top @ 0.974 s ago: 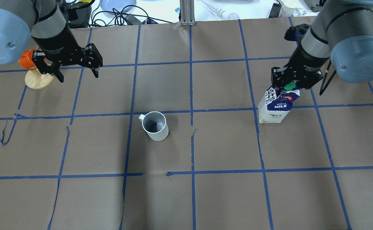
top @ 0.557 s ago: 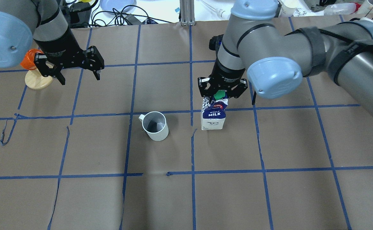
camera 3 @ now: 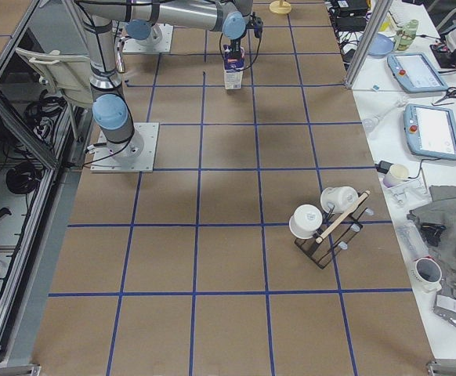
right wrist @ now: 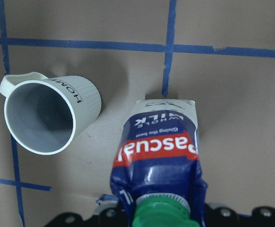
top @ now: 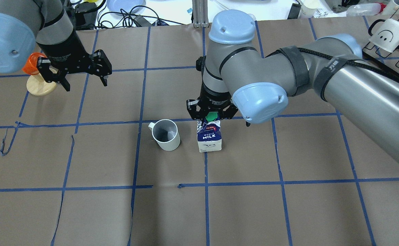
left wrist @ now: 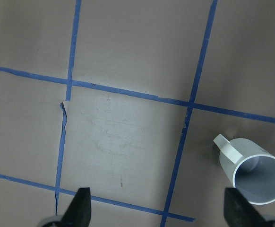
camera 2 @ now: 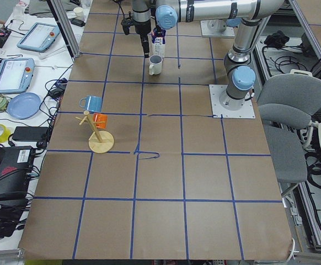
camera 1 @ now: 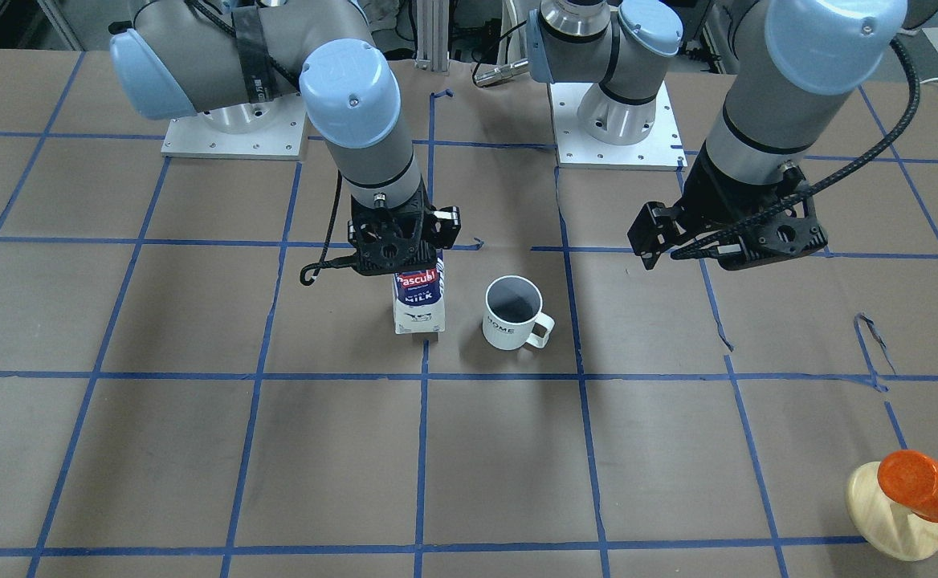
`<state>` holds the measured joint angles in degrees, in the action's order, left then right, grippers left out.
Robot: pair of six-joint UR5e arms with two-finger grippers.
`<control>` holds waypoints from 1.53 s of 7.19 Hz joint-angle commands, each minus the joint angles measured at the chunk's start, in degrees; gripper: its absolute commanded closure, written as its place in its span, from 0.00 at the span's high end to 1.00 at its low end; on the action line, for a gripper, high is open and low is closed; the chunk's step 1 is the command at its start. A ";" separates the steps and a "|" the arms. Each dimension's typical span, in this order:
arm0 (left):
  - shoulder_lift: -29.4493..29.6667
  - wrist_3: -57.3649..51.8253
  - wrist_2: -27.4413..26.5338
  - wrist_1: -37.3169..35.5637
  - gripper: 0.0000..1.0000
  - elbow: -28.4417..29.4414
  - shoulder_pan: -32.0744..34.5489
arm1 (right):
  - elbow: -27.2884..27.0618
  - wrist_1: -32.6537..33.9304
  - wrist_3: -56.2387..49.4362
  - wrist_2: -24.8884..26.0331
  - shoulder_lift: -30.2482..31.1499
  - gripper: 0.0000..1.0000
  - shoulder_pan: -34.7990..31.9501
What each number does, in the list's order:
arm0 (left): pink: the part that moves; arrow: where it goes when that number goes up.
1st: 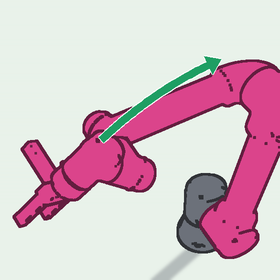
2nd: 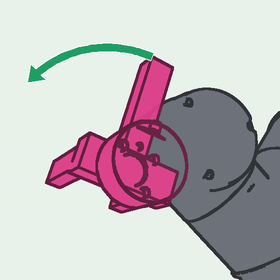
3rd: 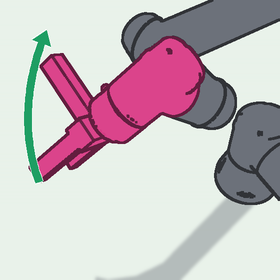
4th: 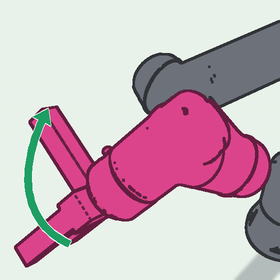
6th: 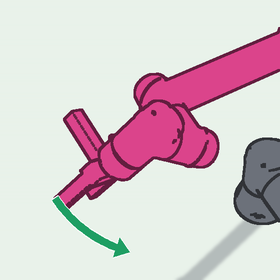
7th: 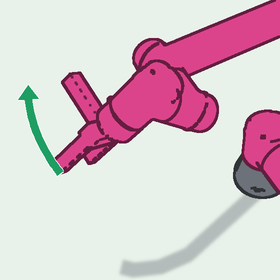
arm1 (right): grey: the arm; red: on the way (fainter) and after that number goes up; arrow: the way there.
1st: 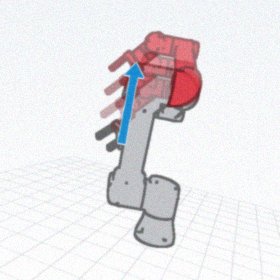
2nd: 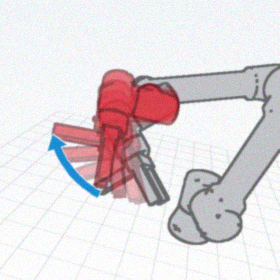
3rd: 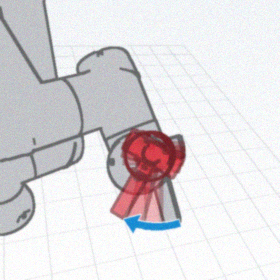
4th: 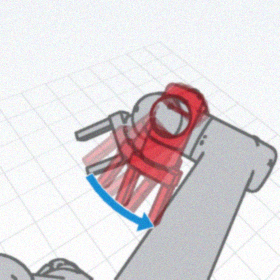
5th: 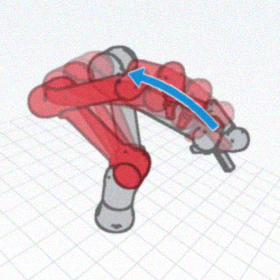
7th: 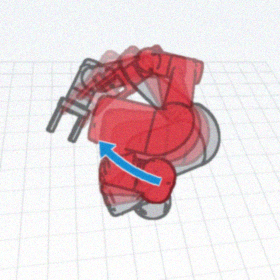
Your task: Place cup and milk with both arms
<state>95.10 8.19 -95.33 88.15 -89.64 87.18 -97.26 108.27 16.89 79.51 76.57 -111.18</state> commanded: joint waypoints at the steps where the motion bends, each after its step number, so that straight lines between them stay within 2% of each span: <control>1: 0.00 -0.02 -0.11 -0.09 1.00 -0.27 0.00 | -0.13 2.47 1.82 -0.06 -1.59 0.18 -0.70; 2: -0.09 0.07 -0.12 -0.09 1.00 -0.44 0.00 | -0.13 2.47 1.91 -0.06 -1.77 0.23 -1.05; 3: -0.09 0.07 -0.12 -0.09 1.00 -0.44 0.00 | -0.04 2.56 1.91 -0.06 -1.86 0.53 -1.05; 4: -0.18 0.07 -0.12 -0.09 1.00 -0.44 0.00 | 0.13 2.56 2.00 0.20 -1.86 0.99 -0.97; 6: -0.26 -0.02 -0.12 -0.09 1.00 -0.53 0.00 | 3.71 1.43 1.13 1.34 -0.29 1.00 1.30; 7: -0.35 -0.02 -0.20 -0.09 1.00 -0.53 0.00 | 6.52 -4.06 0.86 1.52 2.24 1.00 3.23; 8: -0.35 -0.02 -0.20 -0.09 1.00 -0.53 0.00 | 9.25 -9.16 -2.53 3.87 4.97 1.00 6.47; 11: -0.53 -0.02 0.15 -0.18 1.00 -0.27 0.00 | 9.54 -16.23 -14.22 5.30 11.13 1.00 16.06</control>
<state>94.72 8.24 -95.32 87.99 -90.05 87.19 -87.87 94.46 7.03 84.48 85.66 -98.78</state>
